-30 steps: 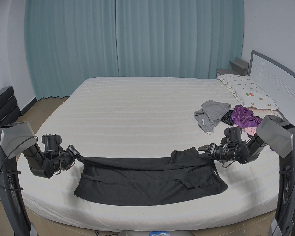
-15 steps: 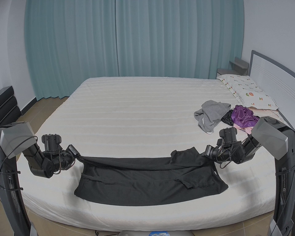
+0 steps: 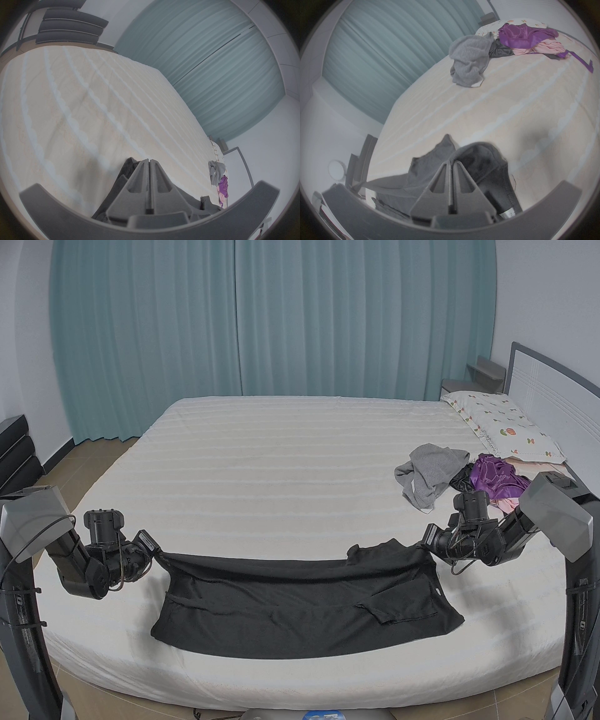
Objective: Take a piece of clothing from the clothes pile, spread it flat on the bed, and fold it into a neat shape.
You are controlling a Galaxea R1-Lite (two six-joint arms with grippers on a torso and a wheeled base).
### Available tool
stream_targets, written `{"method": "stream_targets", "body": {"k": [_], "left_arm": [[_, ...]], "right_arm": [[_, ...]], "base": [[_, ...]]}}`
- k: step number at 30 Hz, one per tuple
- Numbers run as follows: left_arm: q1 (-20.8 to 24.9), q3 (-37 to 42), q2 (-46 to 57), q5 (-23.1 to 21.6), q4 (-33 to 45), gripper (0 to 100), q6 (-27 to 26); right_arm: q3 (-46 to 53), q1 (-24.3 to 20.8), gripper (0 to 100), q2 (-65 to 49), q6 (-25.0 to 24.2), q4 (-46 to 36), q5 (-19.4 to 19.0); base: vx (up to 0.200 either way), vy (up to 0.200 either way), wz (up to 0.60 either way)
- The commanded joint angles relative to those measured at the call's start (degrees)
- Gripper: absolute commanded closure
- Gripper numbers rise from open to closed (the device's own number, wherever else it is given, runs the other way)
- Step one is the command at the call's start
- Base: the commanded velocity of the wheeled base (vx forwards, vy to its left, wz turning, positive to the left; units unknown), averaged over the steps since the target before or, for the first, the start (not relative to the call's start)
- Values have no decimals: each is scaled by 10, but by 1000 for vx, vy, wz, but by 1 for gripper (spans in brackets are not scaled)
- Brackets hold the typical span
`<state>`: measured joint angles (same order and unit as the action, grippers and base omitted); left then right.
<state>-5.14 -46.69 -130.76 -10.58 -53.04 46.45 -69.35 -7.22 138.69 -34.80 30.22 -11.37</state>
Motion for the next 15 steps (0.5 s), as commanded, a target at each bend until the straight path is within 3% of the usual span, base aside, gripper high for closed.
{"method": "stream_targets", "body": {"k": [1, 15], "left_arm": [[-1, -24, -4, 3, 0, 100, 0], [3, -95, -31, 10, -1, 100, 0]], "right_arm": [[-28, 4, 100, -9, -25, 0, -1], [-79, 12, 100, 15, -69, 2, 7]], "base": [[0, 0, 0], [0, 0, 0]]}}
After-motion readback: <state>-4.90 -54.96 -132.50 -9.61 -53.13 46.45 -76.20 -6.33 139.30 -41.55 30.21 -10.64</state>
